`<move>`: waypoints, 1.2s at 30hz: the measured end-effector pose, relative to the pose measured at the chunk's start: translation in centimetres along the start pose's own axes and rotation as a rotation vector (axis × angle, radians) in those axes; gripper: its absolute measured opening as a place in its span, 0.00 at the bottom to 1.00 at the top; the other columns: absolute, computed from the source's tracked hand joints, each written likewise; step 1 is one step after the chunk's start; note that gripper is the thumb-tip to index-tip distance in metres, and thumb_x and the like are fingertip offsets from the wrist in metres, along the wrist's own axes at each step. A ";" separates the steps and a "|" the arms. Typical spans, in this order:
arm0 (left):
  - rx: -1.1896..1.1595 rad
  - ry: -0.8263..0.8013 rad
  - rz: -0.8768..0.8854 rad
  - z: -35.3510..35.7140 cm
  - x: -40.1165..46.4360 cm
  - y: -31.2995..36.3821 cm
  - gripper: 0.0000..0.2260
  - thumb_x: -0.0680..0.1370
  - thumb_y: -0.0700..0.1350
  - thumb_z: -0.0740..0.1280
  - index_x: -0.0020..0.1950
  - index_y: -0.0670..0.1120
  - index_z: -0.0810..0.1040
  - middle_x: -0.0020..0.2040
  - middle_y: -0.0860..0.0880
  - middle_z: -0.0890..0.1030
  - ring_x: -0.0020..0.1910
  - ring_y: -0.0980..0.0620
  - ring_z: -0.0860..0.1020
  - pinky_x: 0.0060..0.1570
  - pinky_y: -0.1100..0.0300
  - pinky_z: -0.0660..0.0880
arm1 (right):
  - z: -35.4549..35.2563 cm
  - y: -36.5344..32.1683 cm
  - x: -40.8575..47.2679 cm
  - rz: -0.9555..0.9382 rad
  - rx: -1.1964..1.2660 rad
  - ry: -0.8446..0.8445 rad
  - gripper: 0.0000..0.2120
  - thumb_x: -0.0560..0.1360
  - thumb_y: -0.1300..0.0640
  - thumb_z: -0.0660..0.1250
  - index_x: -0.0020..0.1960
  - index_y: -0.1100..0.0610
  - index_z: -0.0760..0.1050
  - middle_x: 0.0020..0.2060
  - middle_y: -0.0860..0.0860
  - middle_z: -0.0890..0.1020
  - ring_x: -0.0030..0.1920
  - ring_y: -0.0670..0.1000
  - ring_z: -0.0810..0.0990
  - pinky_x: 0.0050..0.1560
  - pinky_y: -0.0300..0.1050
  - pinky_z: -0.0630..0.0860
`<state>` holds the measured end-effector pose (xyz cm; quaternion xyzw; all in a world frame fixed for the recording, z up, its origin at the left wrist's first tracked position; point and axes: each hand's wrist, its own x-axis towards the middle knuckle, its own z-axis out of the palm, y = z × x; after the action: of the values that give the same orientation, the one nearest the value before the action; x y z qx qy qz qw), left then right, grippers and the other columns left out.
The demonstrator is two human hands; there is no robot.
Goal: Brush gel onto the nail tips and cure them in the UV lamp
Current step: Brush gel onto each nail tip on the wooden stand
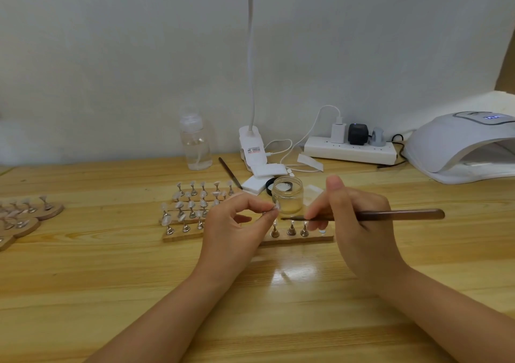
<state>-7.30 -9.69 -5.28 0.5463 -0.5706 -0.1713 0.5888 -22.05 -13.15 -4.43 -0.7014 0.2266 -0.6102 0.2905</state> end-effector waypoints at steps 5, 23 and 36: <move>-0.005 0.004 -0.014 0.0 0.0 0.0 0.09 0.68 0.39 0.73 0.34 0.53 0.80 0.37 0.58 0.82 0.41 0.56 0.80 0.45 0.46 0.77 | 0.1 0.1 0.0 0.008 -0.047 -0.014 0.20 0.75 0.48 0.55 0.33 0.55 0.79 0.26 0.48 0.80 0.30 0.43 0.79 0.34 0.33 0.74; -0.004 0.000 -0.057 -0.1 -0.1 0.3 0.09 0.68 0.40 0.73 0.34 0.54 0.80 0.37 0.58 0.82 0.39 0.55 0.80 0.44 0.46 0.78 | 0.0 -0.3 -0.1 0.115 0.044 0.015 0.19 0.75 0.47 0.60 0.31 0.54 0.78 0.25 0.49 0.80 0.27 0.42 0.79 0.32 0.29 0.73; 0.005 -0.013 -0.049 0.0 0.0 0.2 0.09 0.68 0.39 0.73 0.35 0.53 0.80 0.38 0.57 0.82 0.40 0.57 0.79 0.44 0.49 0.78 | 0.1 -0.4 0.0 0.098 -0.005 0.008 0.18 0.76 0.47 0.58 0.34 0.55 0.79 0.30 0.50 0.81 0.31 0.43 0.79 0.35 0.31 0.74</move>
<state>-7.35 -9.63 -5.12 0.5603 -0.5613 -0.1880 0.5793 -21.98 -12.91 -4.16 -0.6877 0.2635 -0.5975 0.3173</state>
